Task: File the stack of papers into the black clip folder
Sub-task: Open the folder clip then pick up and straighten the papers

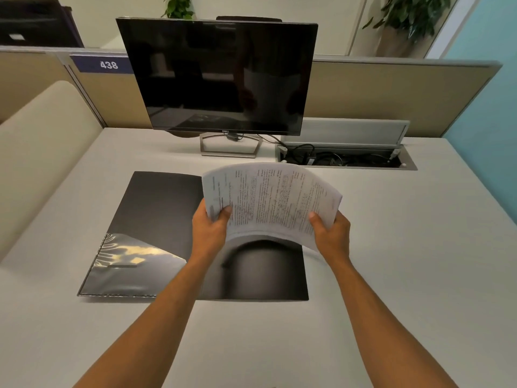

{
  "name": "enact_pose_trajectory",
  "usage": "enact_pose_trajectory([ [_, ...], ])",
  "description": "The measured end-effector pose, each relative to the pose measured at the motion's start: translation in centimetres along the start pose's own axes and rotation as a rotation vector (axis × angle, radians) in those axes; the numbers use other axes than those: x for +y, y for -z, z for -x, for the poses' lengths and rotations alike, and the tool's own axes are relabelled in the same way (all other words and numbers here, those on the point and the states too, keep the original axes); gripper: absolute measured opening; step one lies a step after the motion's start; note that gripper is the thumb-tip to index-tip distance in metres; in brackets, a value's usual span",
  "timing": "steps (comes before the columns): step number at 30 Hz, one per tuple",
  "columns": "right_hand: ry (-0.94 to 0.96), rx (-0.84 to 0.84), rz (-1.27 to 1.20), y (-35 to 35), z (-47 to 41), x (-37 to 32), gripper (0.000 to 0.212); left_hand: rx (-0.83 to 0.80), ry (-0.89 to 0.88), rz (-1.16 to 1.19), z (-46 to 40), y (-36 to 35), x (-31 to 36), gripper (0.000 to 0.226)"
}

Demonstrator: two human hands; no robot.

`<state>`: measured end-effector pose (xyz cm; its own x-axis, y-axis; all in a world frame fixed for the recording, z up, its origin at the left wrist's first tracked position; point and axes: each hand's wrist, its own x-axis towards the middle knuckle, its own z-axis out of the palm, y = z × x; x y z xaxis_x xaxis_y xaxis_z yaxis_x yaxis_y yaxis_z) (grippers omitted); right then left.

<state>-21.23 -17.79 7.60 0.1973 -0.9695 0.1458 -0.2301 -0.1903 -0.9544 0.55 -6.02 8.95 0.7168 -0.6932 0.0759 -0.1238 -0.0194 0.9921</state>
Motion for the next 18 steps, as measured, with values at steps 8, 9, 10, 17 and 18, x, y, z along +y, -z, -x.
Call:
enact_pose_trajectory([
  [8,-0.241,-0.089,-0.236,1.5,-1.2,0.2,0.022,0.016,0.029,-0.081,-1.6,2.0,0.2,0.03],
  [9,-0.268,-0.098,-0.288,1.6,-1.2,0.4,0.024,0.027,0.062,-0.053,-1.7,2.3,0.0,0.028],
  [10,-0.29,-0.103,-0.346,1.7,-1.1,0.6,0.026,0.043,0.104,-0.016,-1.7,2.6,-0.2,0.026],
  [17,-0.43,-0.051,-0.65,-0.2,0.6,1.0,0.037,0.032,0.397,0.444,-0.1,1.3,-0.8,0.039],
  [18,-0.456,-0.038,-0.687,-0.7,0.9,1.0,0.038,0.022,0.422,0.492,0.3,0.7,-0.8,0.043],
])
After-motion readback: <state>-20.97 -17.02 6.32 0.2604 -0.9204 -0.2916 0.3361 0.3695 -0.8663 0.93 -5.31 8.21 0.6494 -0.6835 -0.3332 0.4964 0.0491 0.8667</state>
